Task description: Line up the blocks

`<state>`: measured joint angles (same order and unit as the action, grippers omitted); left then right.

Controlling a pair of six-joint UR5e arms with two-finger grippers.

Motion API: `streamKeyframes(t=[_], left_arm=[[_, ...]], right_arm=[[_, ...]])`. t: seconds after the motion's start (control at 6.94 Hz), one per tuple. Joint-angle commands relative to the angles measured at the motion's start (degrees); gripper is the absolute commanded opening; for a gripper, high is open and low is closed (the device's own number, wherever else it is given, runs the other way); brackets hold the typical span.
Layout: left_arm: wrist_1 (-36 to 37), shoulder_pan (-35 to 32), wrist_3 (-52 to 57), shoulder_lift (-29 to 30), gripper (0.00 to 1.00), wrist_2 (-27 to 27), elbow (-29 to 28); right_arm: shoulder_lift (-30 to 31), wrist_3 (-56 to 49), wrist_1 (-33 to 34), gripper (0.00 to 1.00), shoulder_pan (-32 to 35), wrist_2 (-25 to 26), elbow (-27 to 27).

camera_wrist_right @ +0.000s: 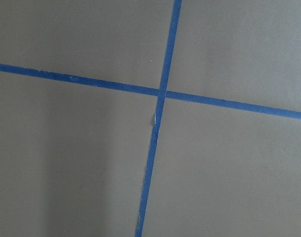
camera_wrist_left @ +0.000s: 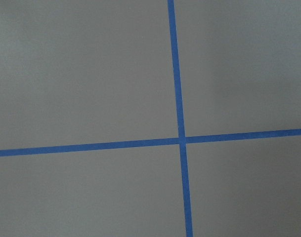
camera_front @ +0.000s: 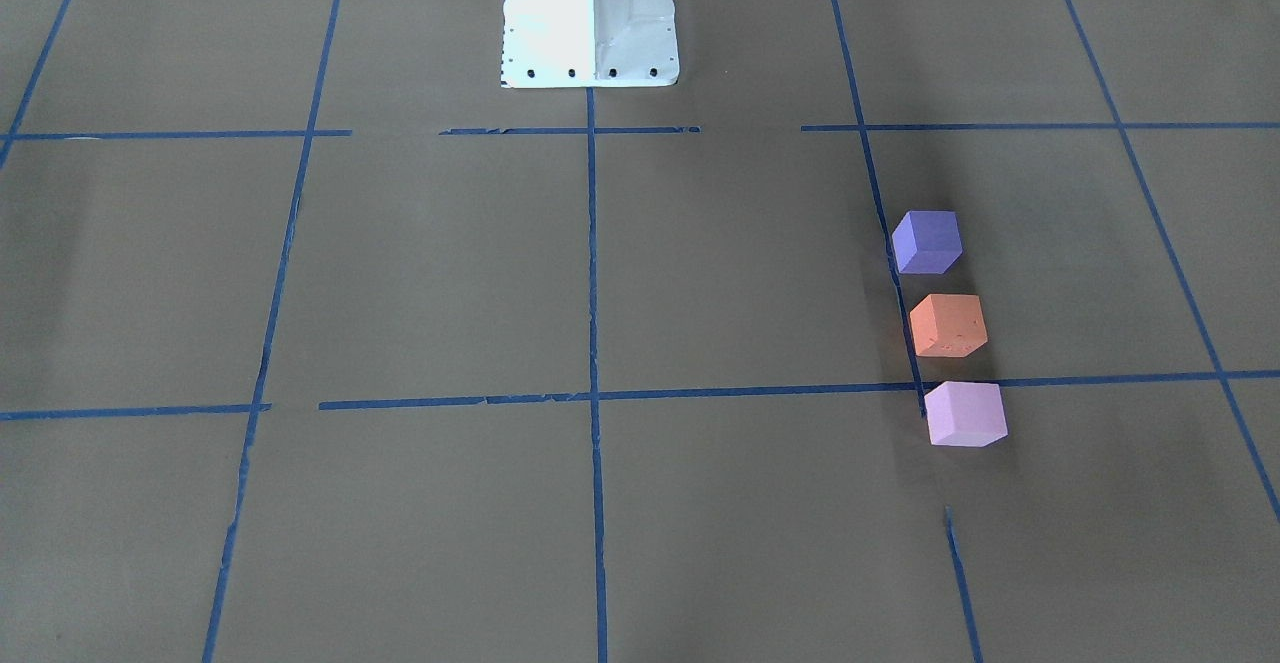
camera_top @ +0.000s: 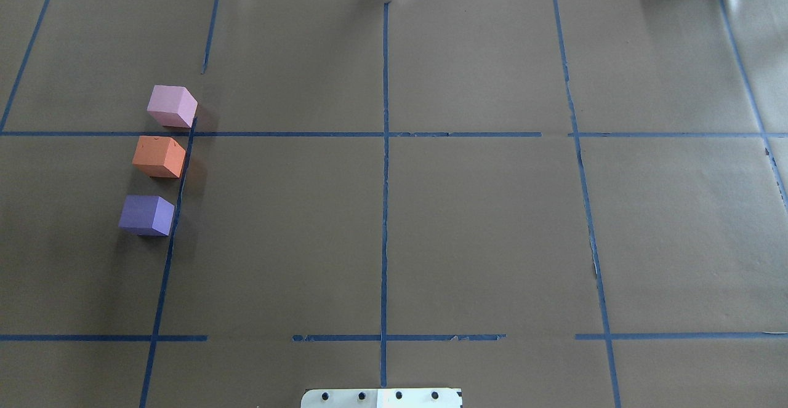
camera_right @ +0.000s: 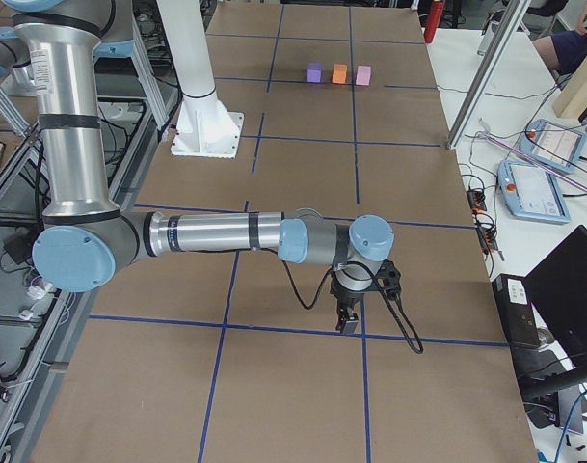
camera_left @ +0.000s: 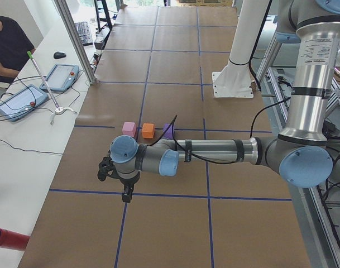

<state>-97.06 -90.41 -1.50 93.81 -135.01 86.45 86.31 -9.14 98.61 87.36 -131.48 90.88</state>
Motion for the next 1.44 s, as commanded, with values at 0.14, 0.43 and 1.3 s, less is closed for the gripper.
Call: streamKeyframes(t=[0.14, 0.43, 1.3], left_arm=[[2.9, -0.6, 0.4, -2.2, 1.00, 0.0, 3.1], [2.0, -0.5, 0.3, -1.7, 1.00, 0.0, 2.8], [2.2, -0.8, 0.3, -2.9, 1.00, 0.0, 3.2]], right_arm=[[0.0, 0.0, 0.0, 1.00, 0.0, 0.0, 0.0], [0.0, 0.0, 0.0, 1.00, 0.0, 0.0, 0.0], [0.0, 0.0, 0.0, 1.00, 0.0, 0.0, 0.0]])
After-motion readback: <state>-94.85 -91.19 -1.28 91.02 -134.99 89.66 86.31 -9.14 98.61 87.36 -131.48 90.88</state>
